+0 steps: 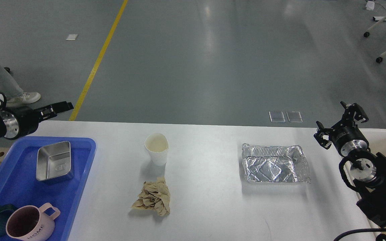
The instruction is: Tidy desktop
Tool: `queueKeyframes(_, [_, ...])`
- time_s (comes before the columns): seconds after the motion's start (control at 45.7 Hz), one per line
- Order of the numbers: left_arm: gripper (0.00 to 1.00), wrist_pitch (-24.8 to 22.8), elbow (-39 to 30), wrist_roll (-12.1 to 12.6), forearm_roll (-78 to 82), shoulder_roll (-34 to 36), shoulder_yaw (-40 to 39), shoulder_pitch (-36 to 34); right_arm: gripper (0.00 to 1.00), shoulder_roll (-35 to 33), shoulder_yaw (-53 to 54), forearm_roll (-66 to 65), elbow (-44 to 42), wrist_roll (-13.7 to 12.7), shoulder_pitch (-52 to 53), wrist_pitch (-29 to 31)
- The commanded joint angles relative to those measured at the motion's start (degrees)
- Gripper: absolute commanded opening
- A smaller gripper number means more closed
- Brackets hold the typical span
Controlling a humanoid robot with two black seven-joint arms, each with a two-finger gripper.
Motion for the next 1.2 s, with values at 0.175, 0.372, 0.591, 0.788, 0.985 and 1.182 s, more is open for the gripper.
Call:
queueKeyframes(0.175, [0.89, -11.7, -3.3, 2.5, -1.9, -0.3, -0.4, -19.7, 1.0, 0.0, 0.0, 0.0, 0.1, -0.1, 0.1, 0.0])
queueKeyframes(0.372, [0.9, -10.2, -1.0, 1.8, -11.8, -0.4, -0.8, -25.3, 1.0, 0.0, 0.0, 0.0, 0.1, -0.1, 0.1, 0.0])
queueKeyframes(0.591, [0.9, 8.8, 5.7, 1.3, -37.1, -1.8, -1.1, -24.7, 1.0, 0.1, -0.8, 0.0, 0.2, -0.1, 0.4, 0.0])
queueKeyframes(0.788, [0.93, 12.3, 14.6, -5.9, -51.9, -10.2, -8.4, -18.3, 1.0, 0.1, -1.1, 0.0, 0.3, -0.1, 0.9, -0.3])
queueKeyframes(0.985, [0.95, 10.3, 22.9, -22.1, -56.9, -21.2, -14.3, -9.2, 1.0, -0.4, -1.1, 0.0, 0.3, -0.4, 1.0, -0.3])
queueKeyframes(1.182, [0.95, 6.0, 26.2, -34.1, -60.3, -26.7, -24.7, 1.4, 1.0, -1.3, -1.1, 0.0, 0.2, -0.5, 1.2, -0.2])
